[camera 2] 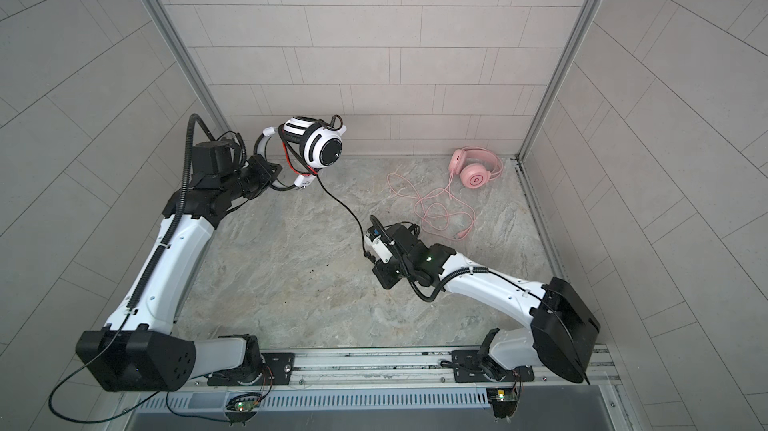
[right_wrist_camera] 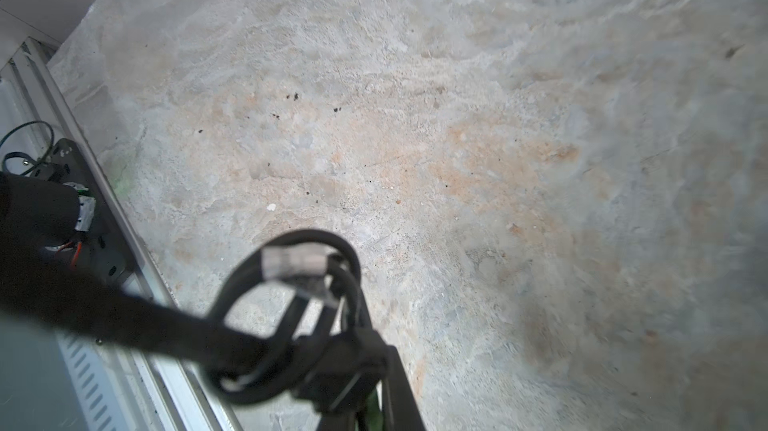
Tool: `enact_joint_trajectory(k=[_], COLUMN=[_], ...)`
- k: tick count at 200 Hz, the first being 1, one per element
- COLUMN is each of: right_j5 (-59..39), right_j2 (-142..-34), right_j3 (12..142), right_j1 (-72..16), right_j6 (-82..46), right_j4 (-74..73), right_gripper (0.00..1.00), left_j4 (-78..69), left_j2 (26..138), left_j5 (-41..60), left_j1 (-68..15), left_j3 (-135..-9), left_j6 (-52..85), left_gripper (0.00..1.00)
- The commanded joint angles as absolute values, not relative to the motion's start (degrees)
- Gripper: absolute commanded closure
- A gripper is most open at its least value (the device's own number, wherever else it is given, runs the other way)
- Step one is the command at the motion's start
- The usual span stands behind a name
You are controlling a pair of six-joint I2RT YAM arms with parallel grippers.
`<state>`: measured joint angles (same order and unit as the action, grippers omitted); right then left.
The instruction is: Wrap the headphones
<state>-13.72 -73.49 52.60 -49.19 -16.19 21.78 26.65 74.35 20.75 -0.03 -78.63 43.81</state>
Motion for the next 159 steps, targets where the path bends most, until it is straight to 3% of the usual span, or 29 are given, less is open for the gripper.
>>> enact_joint_trajectory(k=[1, 41, 91, 159], right_j5=[-8.9, -7.5, -8.8, -1.2], right_j2=[-67.4, -59.0, -56.2, -58.0], right_j3=[56.2, 61.8, 71.7, 84.1], right_j1=[-51.8, -55.7, -56.2, -56.2], right_j6=[-14.0, -13.6, -13.1, -6.2], right_j4=[29.1, 32.0, 36.0, 42.1], right_gripper=[0.95, 0.95, 0.95, 0.96], left_j4=[22.6, 24.2, 22.5, 32.2], left_j2=[73.6, 74.0, 77.1, 85.7], left_j5=[15.5, 7.3, 2.9, -2.6], left_j1=[0.2, 0.0, -1.7, -19.3], left_j3=[-79.9, -77.7, -72.1, -77.3], left_j6=[41.9, 36.0, 34.6, 21.4], left_gripper=[1.0, 1.0, 1.0, 1.0])
